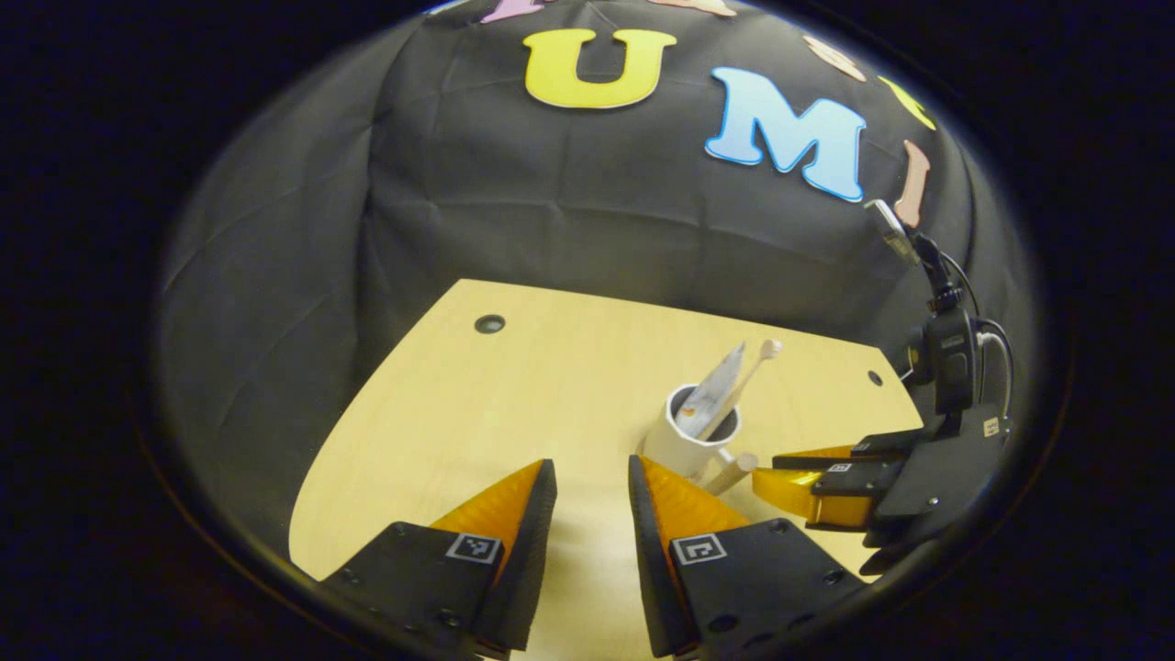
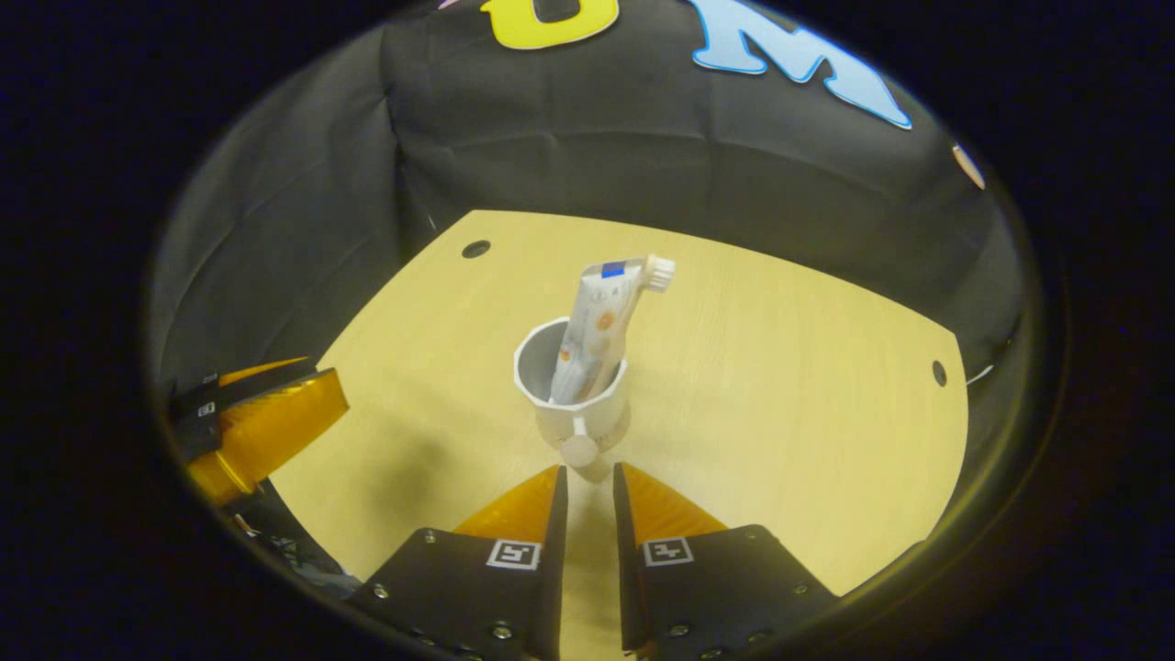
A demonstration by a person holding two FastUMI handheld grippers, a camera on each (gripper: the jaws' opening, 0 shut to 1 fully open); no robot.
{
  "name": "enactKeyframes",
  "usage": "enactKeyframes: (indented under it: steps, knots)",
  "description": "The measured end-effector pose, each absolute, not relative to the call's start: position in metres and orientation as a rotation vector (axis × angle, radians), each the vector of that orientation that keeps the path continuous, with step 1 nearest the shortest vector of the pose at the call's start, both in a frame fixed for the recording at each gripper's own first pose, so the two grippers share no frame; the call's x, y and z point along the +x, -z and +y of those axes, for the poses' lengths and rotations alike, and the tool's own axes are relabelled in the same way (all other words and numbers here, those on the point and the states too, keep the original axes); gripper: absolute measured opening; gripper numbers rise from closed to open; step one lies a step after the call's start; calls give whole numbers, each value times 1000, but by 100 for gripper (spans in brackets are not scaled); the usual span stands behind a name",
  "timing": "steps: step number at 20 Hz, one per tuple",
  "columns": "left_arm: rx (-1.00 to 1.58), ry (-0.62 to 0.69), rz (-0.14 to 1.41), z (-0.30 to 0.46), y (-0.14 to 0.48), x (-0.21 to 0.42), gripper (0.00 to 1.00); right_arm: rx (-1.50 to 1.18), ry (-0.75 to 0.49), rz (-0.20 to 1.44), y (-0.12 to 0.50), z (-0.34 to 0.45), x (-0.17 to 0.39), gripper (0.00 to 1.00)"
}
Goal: Put the toothbrush and toothpaste on the desktop into the cup, then pick up the cup and place it on the coaster on the desktop.
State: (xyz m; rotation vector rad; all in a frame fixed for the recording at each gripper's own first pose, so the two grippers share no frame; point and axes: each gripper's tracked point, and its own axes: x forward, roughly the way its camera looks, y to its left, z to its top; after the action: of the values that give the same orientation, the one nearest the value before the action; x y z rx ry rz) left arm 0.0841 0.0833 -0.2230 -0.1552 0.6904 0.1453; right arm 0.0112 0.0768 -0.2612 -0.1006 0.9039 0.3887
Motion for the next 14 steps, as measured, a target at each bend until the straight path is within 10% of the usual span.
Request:
enactKeyframes:
  steps: [14]
  knots:
    - [-34, -28, 440, 35, 72, 127, 53, 62, -275, 529, 95, 43, 24, 25]
